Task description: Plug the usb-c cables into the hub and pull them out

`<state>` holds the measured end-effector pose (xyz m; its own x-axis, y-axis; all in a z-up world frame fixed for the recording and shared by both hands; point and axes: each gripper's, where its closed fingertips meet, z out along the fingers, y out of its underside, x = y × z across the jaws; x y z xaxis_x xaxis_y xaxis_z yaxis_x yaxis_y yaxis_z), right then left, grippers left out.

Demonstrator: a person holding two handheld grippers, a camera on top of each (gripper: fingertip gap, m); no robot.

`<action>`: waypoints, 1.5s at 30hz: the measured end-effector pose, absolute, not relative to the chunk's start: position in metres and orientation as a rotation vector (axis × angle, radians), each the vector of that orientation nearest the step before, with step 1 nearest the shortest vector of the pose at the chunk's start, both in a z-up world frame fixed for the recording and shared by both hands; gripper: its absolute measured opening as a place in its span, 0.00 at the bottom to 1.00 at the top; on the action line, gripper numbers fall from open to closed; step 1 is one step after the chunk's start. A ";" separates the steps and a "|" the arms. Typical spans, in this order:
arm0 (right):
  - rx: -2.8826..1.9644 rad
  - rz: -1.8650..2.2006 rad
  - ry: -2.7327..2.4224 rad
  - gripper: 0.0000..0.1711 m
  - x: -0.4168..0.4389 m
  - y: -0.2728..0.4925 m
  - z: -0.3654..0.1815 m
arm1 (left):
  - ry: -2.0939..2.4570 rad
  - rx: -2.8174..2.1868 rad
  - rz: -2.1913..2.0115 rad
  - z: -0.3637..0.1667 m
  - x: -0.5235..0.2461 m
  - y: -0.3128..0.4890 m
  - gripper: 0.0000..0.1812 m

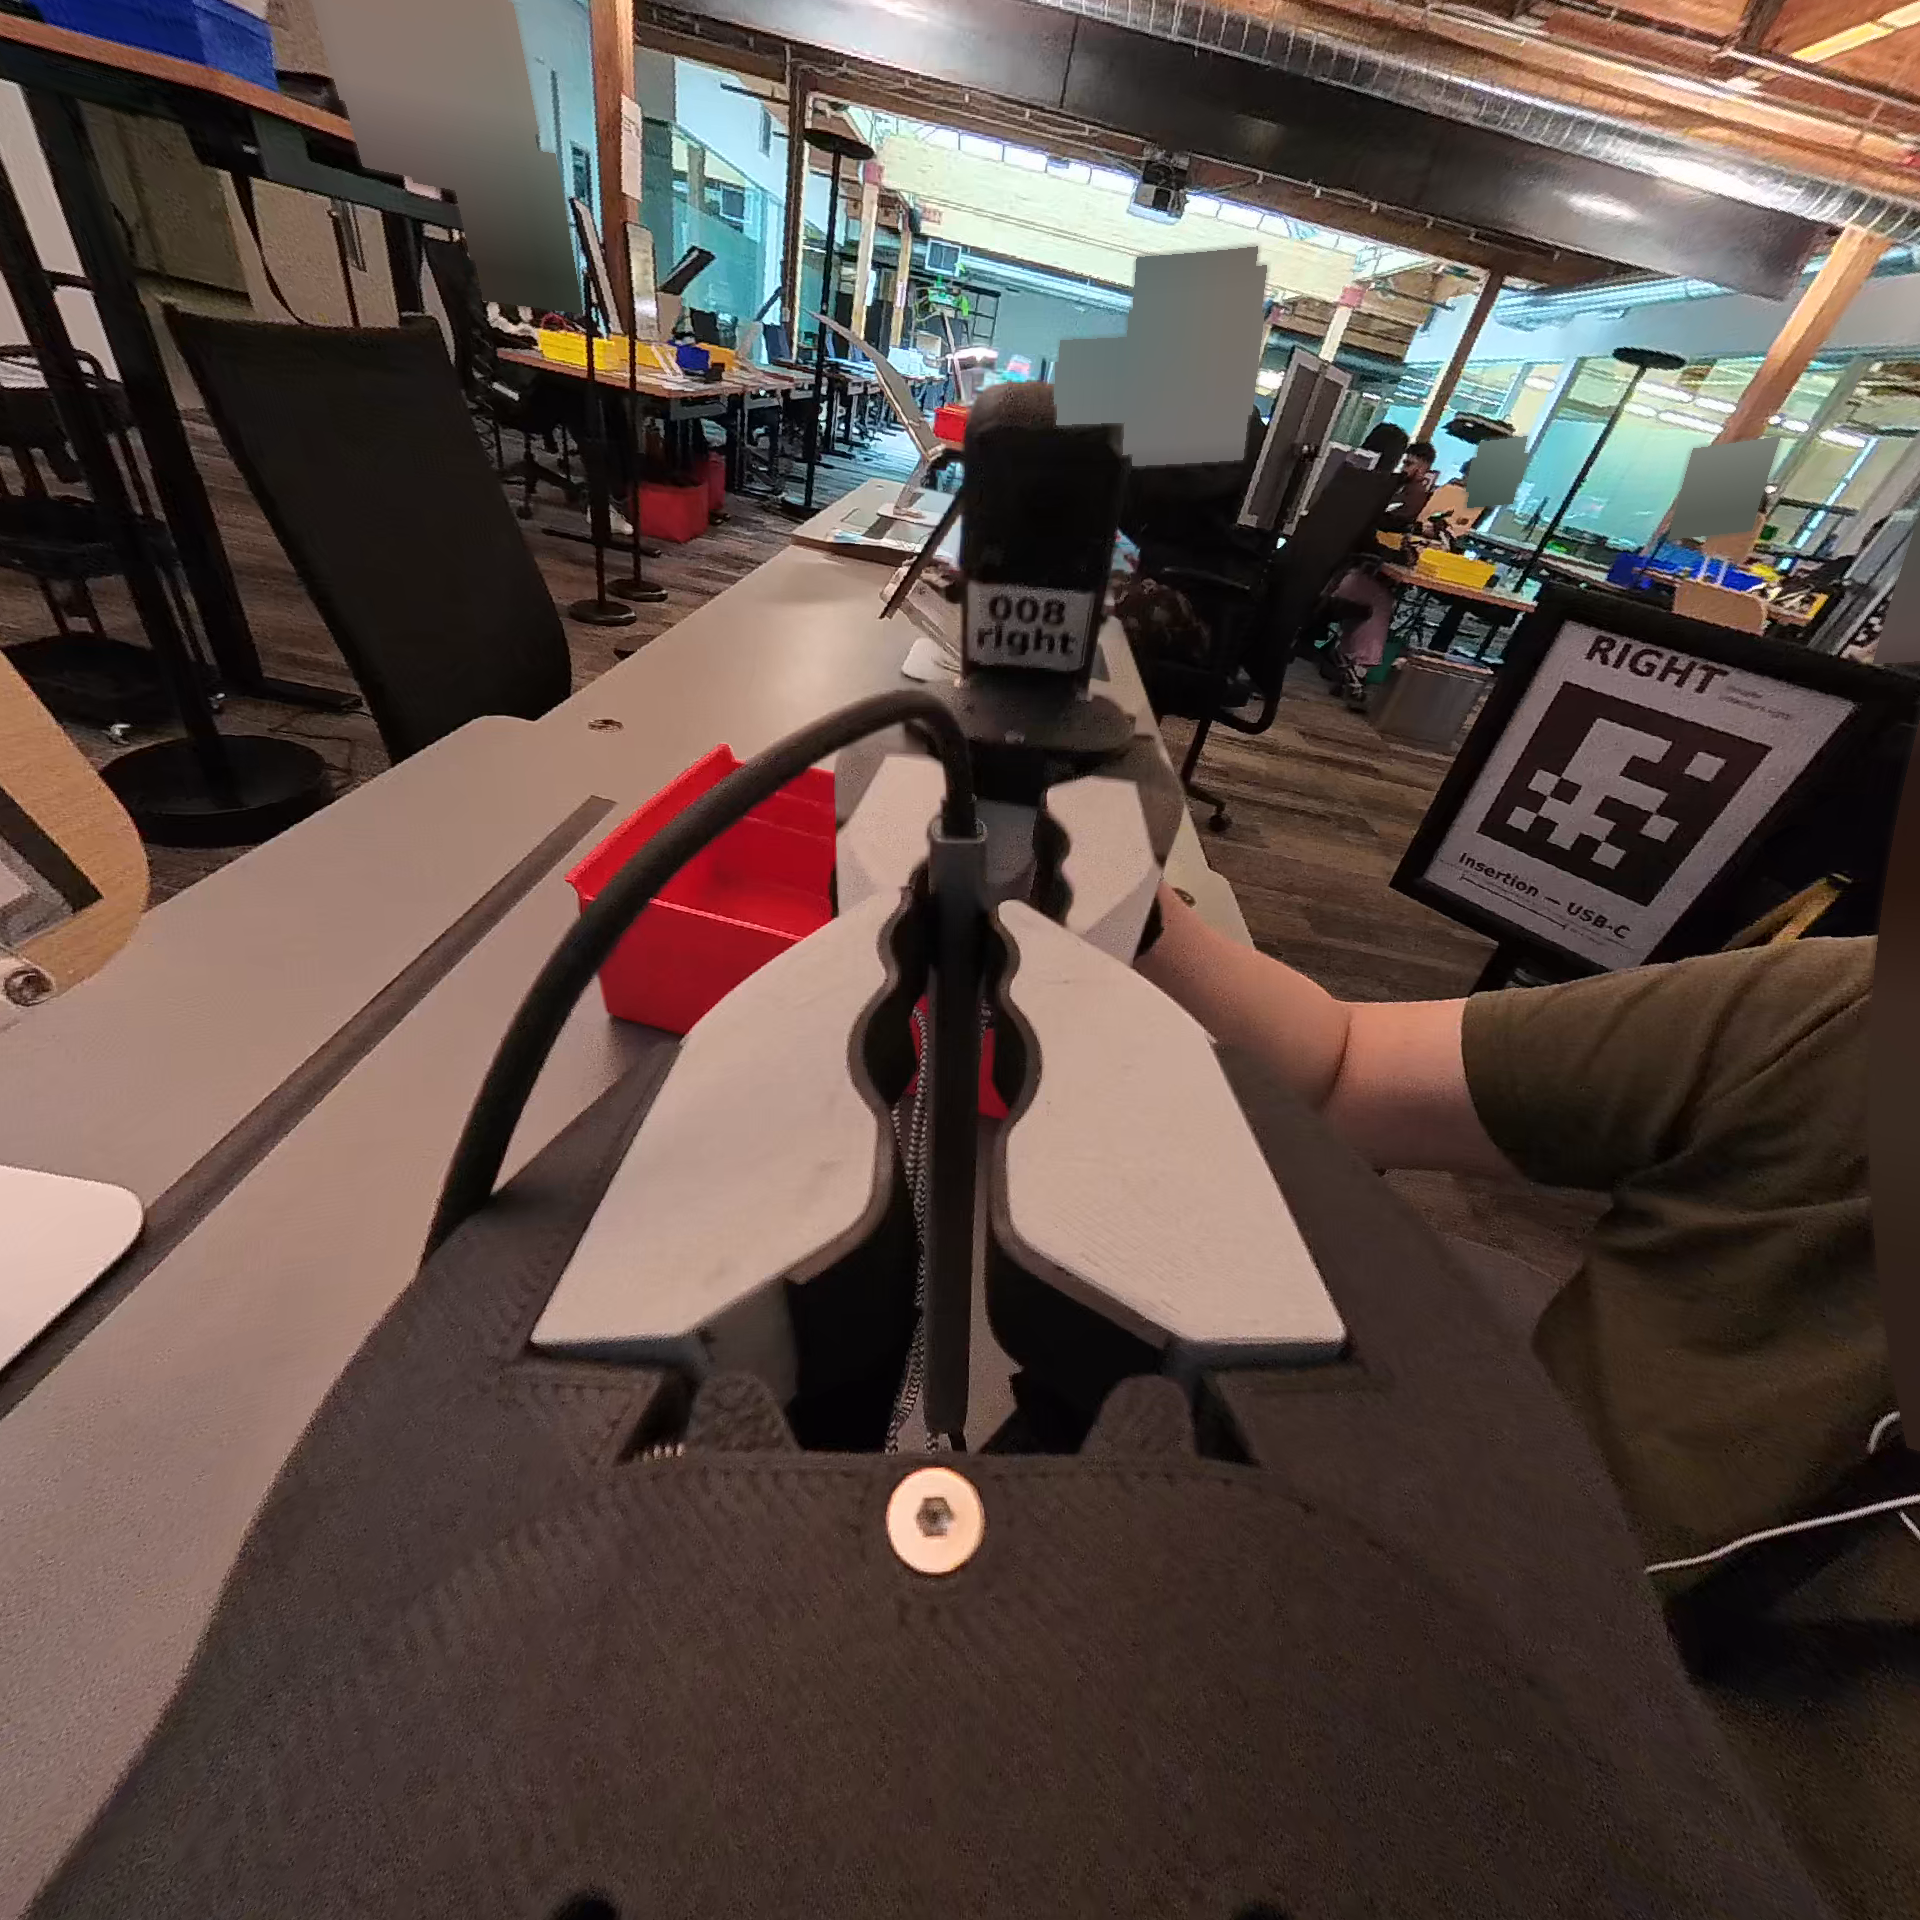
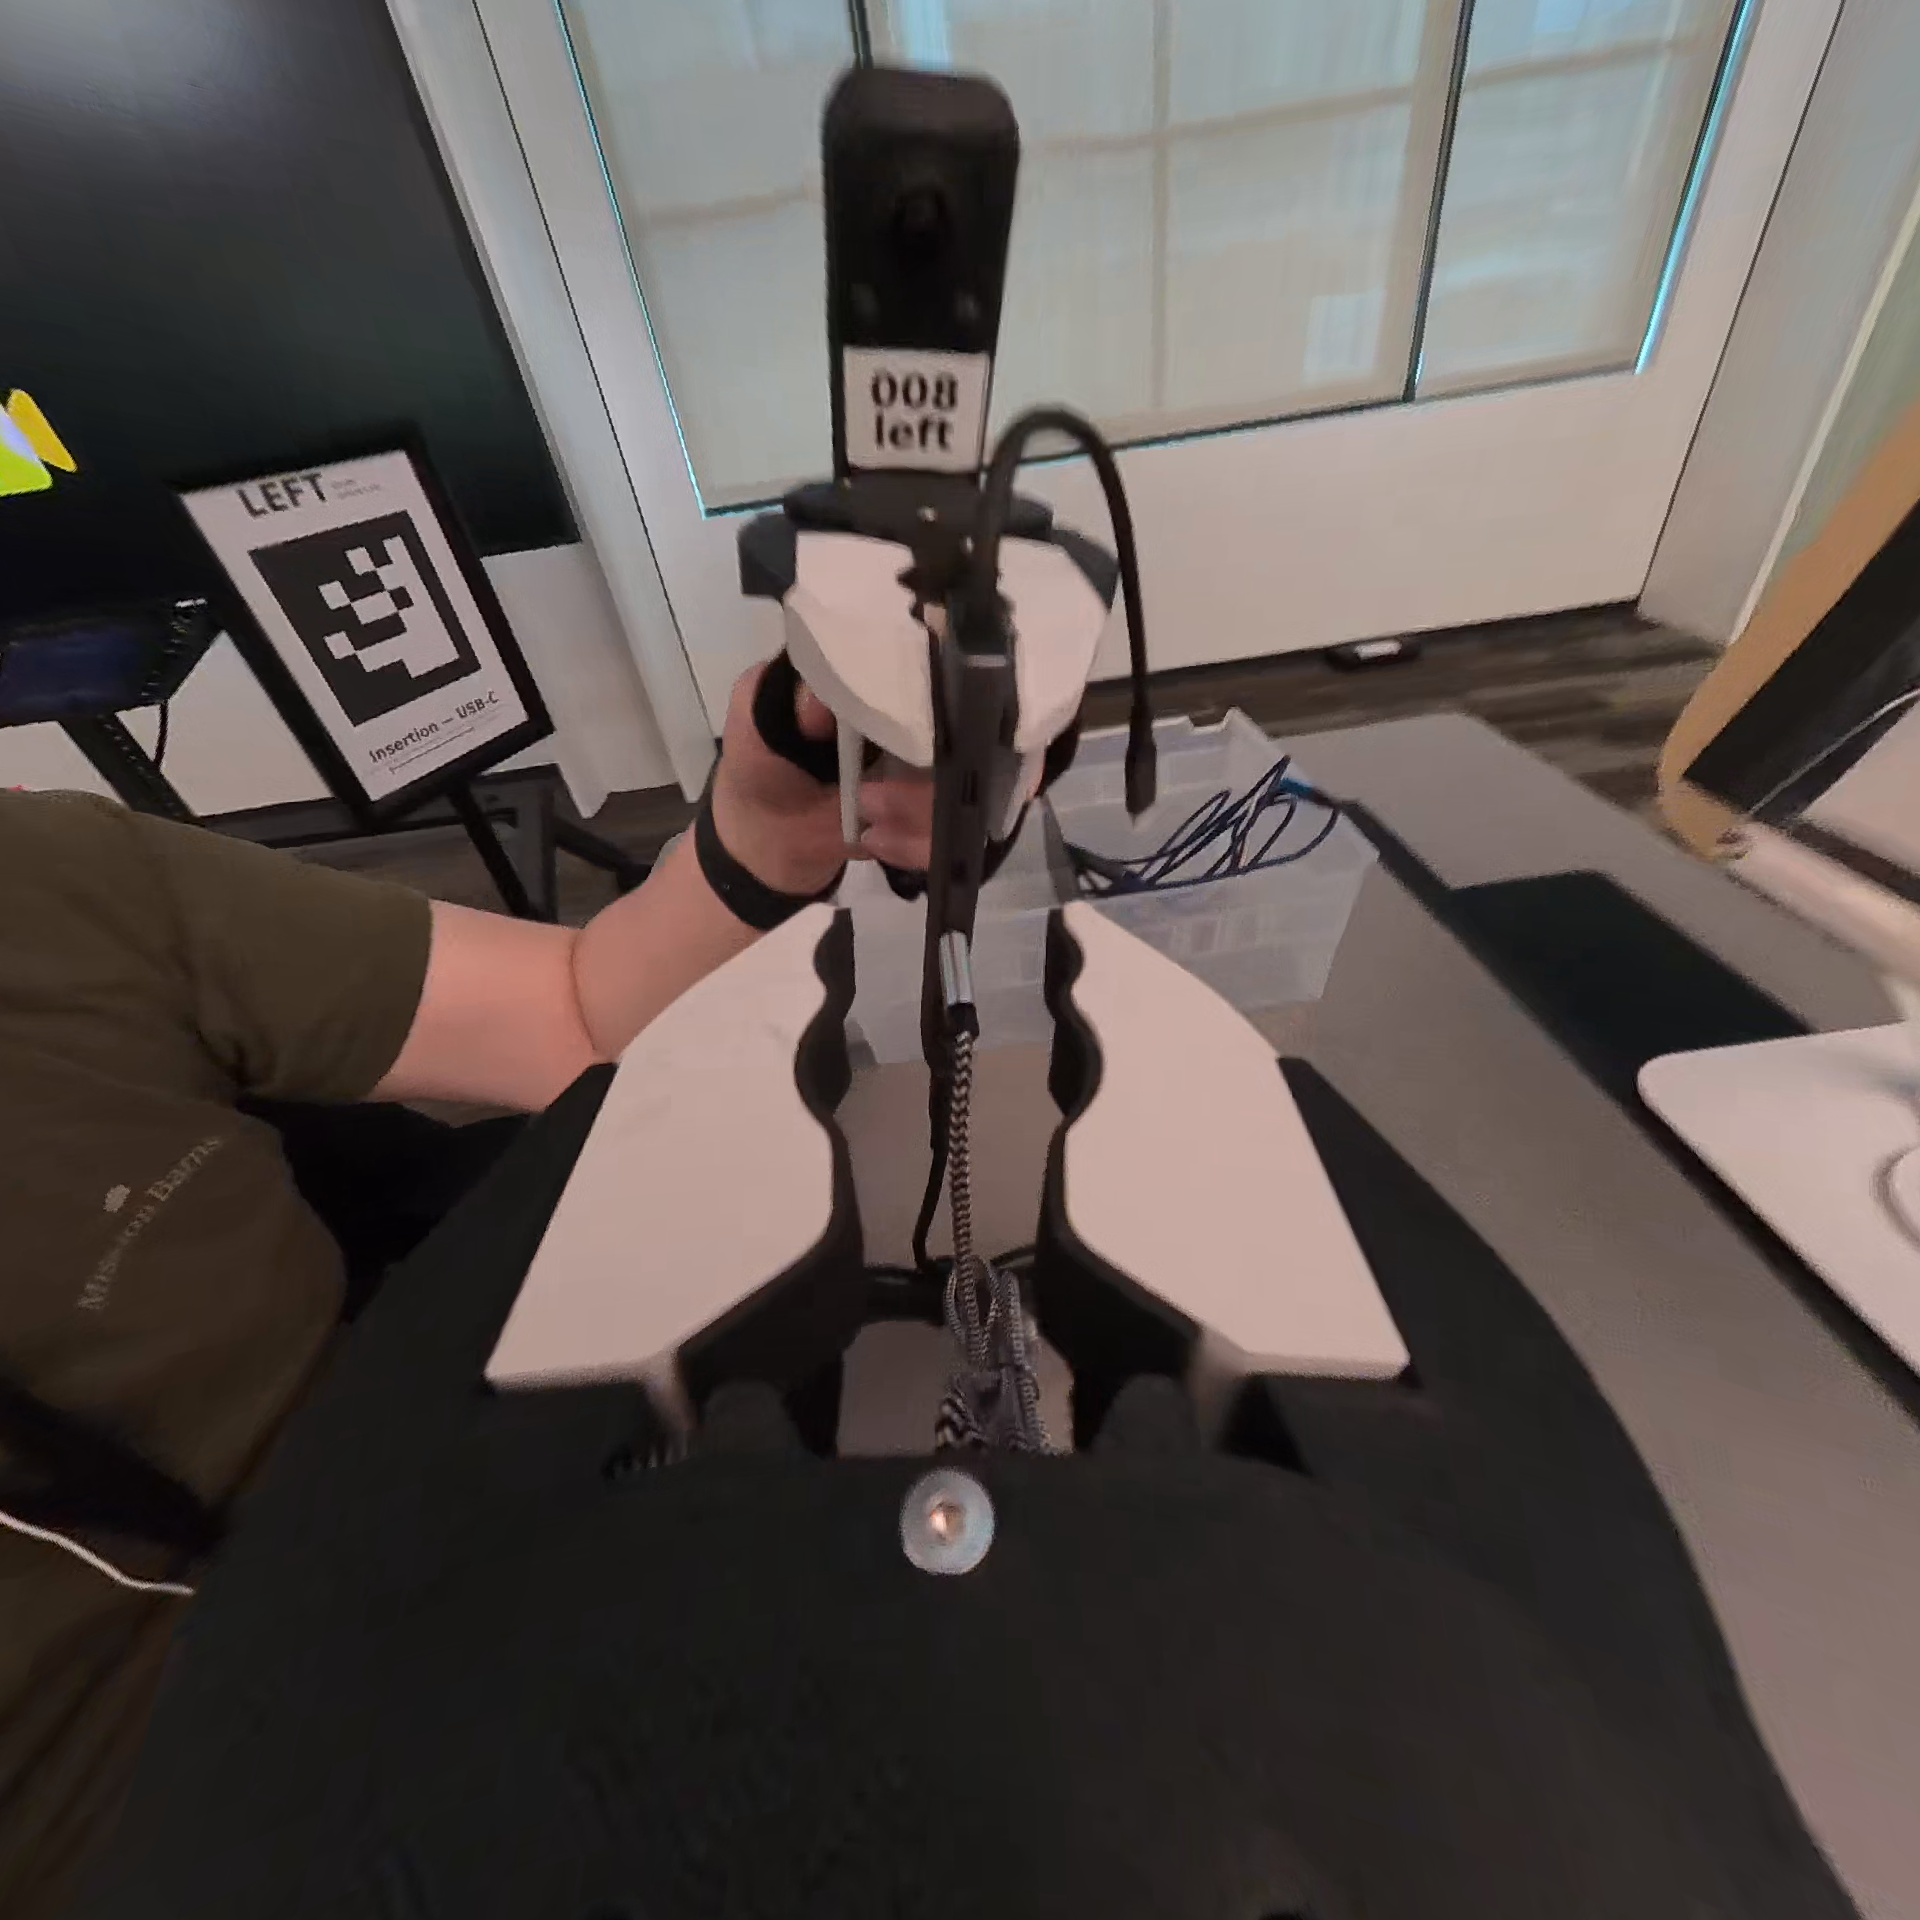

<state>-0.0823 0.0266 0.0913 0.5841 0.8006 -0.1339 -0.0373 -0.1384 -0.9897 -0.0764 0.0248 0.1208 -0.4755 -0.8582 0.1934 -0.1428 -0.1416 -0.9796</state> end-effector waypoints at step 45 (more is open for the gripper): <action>-1.624 0.817 -0.431 0.04 0.003 0.011 0.107 | 1.413 -1.225 -1.742 0.136 -0.120 0.102 0.05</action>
<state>0.0034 0.0114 0.1066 0.6836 0.6777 -0.2710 -0.1587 -0.2245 -0.9615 -0.1204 0.1019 0.1358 -0.4116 -0.8629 0.2932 -0.1088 -0.2729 -0.9559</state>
